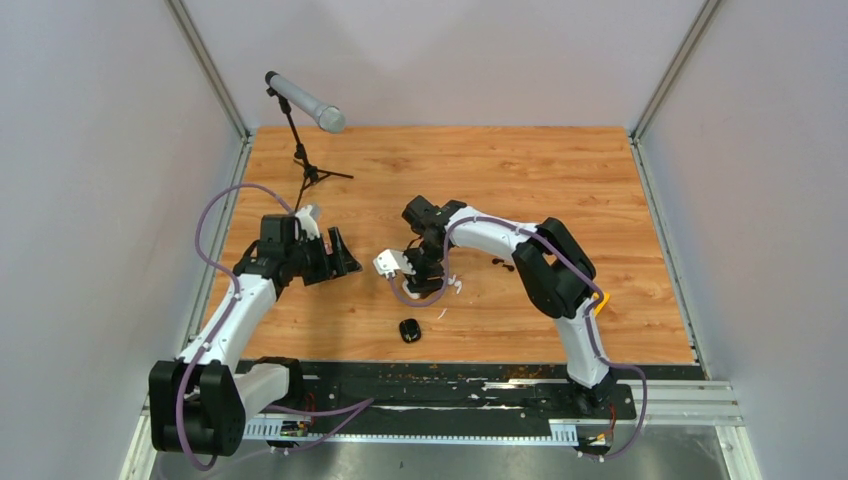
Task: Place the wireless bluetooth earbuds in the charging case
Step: Pick up the charging case at the center of the board.
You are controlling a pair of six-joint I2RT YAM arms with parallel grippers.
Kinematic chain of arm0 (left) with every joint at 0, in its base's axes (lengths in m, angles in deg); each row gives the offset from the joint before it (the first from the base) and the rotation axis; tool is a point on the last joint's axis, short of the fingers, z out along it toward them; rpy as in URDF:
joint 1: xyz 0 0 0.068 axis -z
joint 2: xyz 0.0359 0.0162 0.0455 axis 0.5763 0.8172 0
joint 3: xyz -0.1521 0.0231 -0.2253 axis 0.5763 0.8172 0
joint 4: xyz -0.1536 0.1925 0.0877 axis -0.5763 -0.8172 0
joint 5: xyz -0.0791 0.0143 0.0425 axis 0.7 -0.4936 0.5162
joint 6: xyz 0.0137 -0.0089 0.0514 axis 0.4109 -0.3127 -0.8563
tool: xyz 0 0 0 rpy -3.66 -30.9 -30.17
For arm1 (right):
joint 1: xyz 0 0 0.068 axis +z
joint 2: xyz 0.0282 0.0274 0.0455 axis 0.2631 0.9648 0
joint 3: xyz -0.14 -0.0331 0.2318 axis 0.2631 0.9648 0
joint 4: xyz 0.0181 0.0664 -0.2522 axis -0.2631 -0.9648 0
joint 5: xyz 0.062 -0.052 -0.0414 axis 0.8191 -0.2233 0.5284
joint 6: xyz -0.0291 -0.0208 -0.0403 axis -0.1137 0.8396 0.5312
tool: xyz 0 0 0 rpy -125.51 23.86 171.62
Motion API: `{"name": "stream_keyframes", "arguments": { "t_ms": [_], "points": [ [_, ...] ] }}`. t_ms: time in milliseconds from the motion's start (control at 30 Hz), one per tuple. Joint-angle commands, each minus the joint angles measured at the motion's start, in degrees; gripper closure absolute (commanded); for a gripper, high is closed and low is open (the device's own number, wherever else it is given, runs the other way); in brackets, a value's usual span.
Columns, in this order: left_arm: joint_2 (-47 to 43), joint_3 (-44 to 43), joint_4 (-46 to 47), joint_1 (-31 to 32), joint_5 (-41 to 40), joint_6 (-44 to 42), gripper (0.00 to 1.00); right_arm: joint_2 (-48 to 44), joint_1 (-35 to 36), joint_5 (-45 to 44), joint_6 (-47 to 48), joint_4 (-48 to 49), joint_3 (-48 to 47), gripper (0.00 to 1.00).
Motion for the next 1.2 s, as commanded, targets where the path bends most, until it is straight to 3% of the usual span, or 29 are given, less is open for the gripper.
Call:
{"name": "stream_keyframes", "arguments": {
  "t_ms": [0, 167, 367, 467, 600, 833, 1167],
  "points": [
    [-0.52, 0.92, 1.65, -0.50, -0.46, 0.10, 0.16, -1.37, 0.40, 0.43, -4.56, 2.70, 1.22, 0.49],
    [0.86, 0.50, 2.33, -0.34, 0.25, 0.48, 0.18, -4.10, 0.28, -3.78, -12.12, 7.14, 2.29, 0.73],
    [6.52, -3.41, 6.15, 5.27, 0.97, -0.28, 0.19, -14.25, -0.48, -12.92, -35.70, 21.64, 7.53, 1.00],
    [9.27, -5.24, 12.52, 8.74, 6.77, 0.65, 0.22, -16.98, -1.65, -13.23, -44.94, 23.11, 7.38, 1.00],
    [12.34, -9.33, 21.63, 12.53, 15.03, 3.51, 0.25, -21.86, -1.99, -12.34, -49.84, 24.23, 9.06, 1.00],
    [16.09, -13.07, 29.10, 13.78, 23.45, 10.07, 0.33, -31.18, -2.29, -11.03, -49.98, 28.64, 16.18, 1.00],
    [15.86, -13.30, 34.30, 15.12, 35.03, 15.96, 0.33, -42.58, -2.35, -11.49, -54.02, 39.87, 25.71, 1.00]
  ]
}}
